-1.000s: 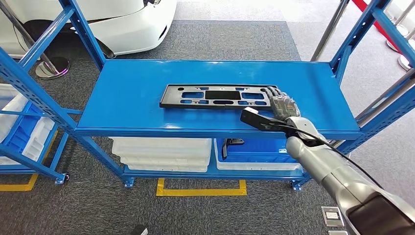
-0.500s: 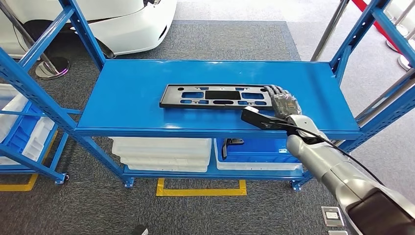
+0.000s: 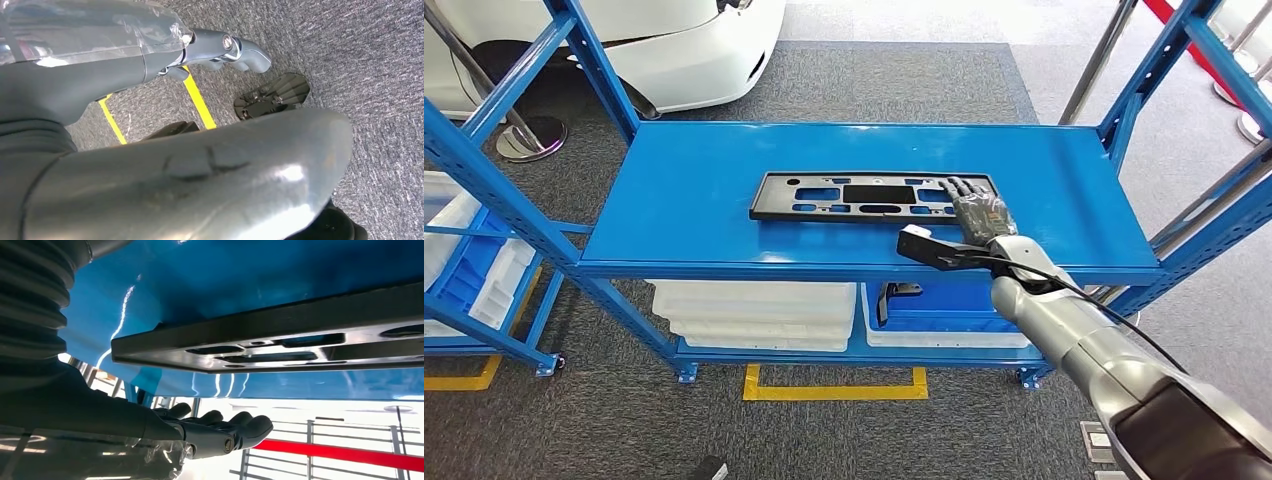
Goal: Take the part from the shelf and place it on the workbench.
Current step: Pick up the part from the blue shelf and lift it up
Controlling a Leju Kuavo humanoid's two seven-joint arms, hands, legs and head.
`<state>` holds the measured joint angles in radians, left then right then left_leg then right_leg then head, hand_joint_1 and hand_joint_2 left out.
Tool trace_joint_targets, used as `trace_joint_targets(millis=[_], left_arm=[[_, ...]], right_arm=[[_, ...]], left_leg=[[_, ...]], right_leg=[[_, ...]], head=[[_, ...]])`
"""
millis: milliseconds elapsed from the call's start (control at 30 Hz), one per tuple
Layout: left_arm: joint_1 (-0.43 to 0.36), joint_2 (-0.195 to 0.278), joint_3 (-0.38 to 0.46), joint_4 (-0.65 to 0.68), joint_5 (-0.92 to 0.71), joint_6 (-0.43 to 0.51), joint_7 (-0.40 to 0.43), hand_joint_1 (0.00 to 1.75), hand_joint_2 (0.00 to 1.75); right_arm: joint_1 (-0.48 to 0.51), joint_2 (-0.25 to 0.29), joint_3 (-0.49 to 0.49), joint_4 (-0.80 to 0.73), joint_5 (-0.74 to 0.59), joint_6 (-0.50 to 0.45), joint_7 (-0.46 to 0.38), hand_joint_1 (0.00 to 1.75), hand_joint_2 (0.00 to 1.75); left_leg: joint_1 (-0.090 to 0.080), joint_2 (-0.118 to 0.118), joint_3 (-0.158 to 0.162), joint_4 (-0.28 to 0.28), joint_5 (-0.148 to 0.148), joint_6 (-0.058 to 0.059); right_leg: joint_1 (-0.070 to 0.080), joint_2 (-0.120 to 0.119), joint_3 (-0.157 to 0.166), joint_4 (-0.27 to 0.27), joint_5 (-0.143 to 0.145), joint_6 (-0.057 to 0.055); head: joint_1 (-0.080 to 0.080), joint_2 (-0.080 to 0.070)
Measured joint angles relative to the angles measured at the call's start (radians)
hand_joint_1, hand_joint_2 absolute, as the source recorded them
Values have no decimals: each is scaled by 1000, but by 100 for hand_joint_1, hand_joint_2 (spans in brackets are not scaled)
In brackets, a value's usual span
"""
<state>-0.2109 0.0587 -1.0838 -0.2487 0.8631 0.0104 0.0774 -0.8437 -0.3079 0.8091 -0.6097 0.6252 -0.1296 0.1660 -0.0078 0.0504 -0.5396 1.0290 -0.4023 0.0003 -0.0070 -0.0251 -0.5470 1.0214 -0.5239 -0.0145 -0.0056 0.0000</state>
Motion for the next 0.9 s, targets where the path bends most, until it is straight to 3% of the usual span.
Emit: trace_joint_targets(millis=[400,533,900], left_arm=[[-10,0,0,0,-12,0,0,0,0],[-6,0,0,0,-6,0,-3,0,0],[8,0,1,0,-6,7,-10,0,0]], right_arm=[[-2,56,2,8,-44,-38,-15,0,175],[-10,76,2,15,-52,-38,-14,0,0],[-22,128,-2,-3,-158,-107,14,0,0]], left_leg=[[0,0,0,0,0,0],[0,0,0,0,0,0],[0,0,0,0,0,0]], right_leg=[[0,0,0,0,0,0],[0,0,0,0,0,0],[0,0,0,0,0,0]], head=[[1,0],[1,0],[1,0]])
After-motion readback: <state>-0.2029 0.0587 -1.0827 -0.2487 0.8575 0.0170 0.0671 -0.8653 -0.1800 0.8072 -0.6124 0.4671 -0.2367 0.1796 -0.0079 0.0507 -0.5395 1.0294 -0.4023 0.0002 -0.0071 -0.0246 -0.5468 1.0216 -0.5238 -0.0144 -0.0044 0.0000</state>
